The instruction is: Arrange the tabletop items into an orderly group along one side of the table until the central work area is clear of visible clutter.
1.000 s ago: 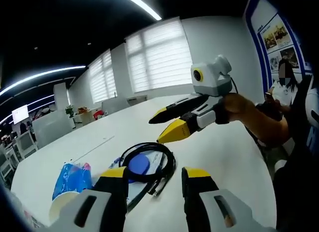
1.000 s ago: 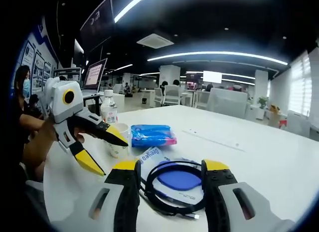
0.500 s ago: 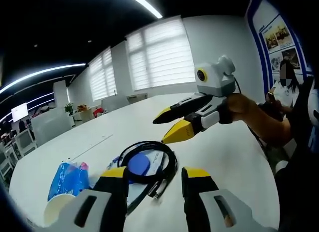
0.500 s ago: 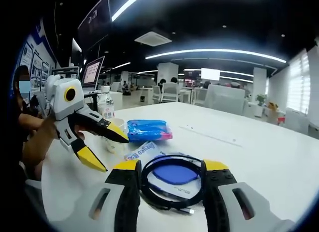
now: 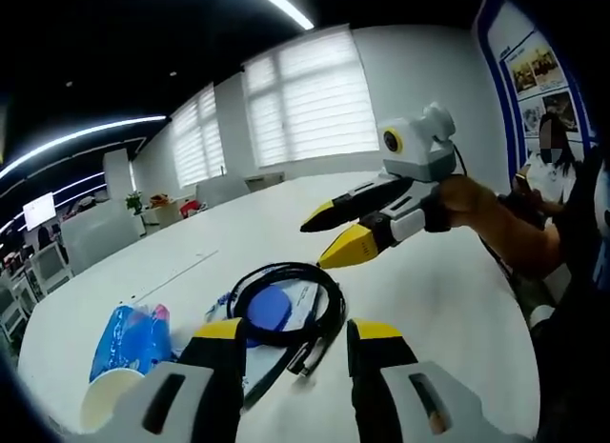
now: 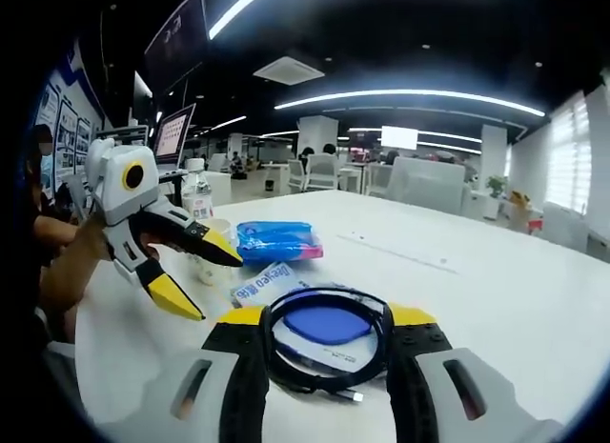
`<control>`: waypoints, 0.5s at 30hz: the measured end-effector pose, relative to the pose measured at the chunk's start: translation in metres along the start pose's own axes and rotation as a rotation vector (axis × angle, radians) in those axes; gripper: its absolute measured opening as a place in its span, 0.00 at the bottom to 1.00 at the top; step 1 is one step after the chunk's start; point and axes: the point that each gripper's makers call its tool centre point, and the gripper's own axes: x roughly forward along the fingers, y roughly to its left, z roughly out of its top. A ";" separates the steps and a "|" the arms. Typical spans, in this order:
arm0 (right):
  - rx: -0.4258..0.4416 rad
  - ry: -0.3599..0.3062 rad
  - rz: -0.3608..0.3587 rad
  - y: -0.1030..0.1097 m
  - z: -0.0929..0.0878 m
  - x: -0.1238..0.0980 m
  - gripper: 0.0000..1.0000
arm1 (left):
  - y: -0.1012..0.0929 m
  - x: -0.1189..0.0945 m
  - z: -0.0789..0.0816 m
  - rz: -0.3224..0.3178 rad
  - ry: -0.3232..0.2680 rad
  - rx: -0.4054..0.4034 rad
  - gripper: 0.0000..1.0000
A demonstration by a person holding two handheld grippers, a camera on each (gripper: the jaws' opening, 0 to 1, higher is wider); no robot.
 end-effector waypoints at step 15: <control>-0.018 0.015 0.002 -0.002 -0.007 0.005 0.44 | -0.004 0.001 0.009 -0.003 -0.043 -0.017 0.41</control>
